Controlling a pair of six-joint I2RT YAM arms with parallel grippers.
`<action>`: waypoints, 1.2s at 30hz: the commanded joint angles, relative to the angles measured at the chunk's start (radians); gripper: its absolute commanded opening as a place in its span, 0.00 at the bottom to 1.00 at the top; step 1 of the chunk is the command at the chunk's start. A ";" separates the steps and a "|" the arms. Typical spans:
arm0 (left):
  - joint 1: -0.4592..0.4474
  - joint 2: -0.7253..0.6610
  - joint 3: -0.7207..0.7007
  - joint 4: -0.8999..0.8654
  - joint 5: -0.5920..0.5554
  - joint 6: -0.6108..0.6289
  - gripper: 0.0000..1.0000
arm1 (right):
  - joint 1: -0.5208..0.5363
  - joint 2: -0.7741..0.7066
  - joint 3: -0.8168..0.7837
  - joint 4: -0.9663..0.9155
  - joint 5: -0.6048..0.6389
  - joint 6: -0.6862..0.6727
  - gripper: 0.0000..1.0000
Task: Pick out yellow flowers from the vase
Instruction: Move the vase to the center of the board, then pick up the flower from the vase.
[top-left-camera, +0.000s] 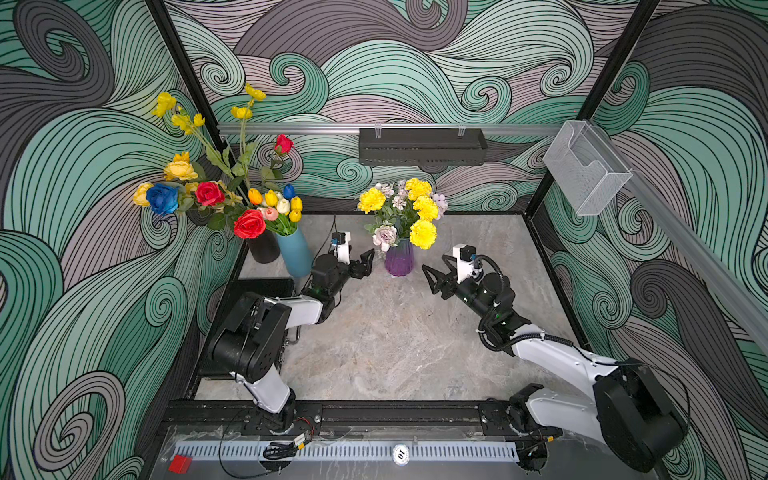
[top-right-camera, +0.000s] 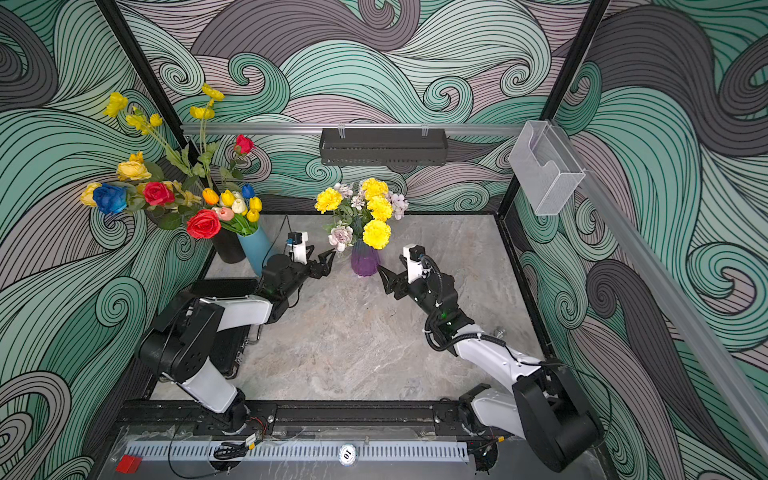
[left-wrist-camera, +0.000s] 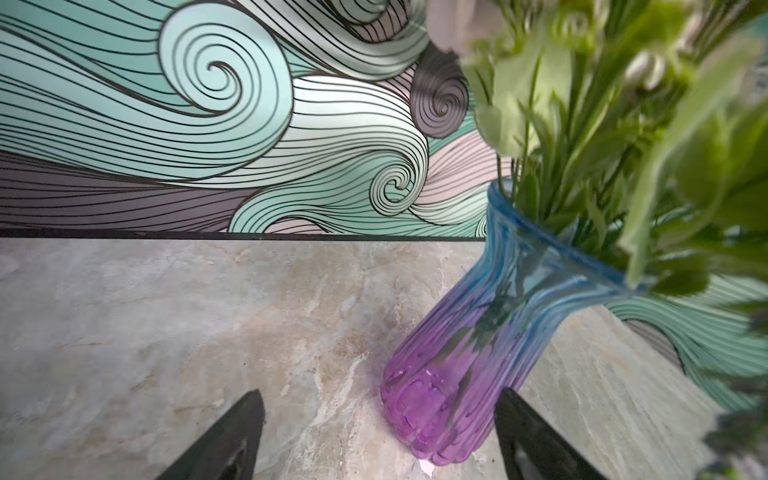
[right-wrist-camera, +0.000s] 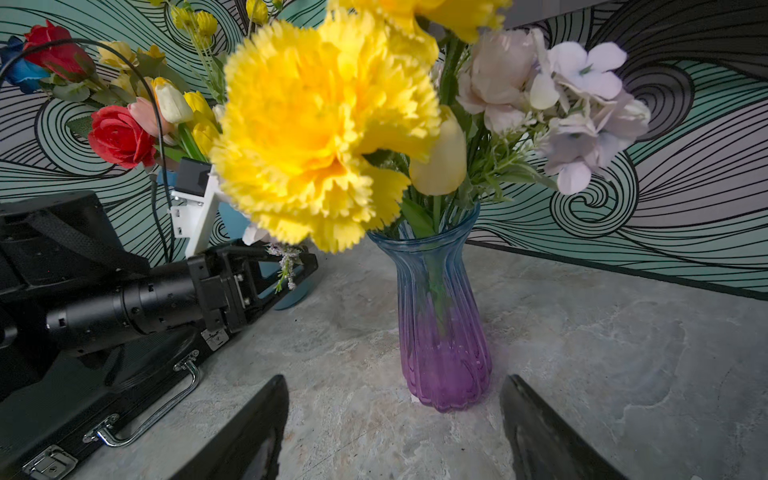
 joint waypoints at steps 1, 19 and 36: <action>0.054 -0.091 0.016 -0.116 0.069 -0.144 0.78 | 0.007 -0.030 -0.012 -0.029 0.020 -0.026 0.79; 0.081 -0.058 0.419 -0.529 0.374 -0.315 0.60 | 0.012 -0.101 0.010 -0.121 0.010 -0.025 0.78; 0.030 0.064 0.560 -0.488 0.418 -0.369 0.51 | 0.034 -0.152 0.028 -0.175 0.015 -0.039 0.76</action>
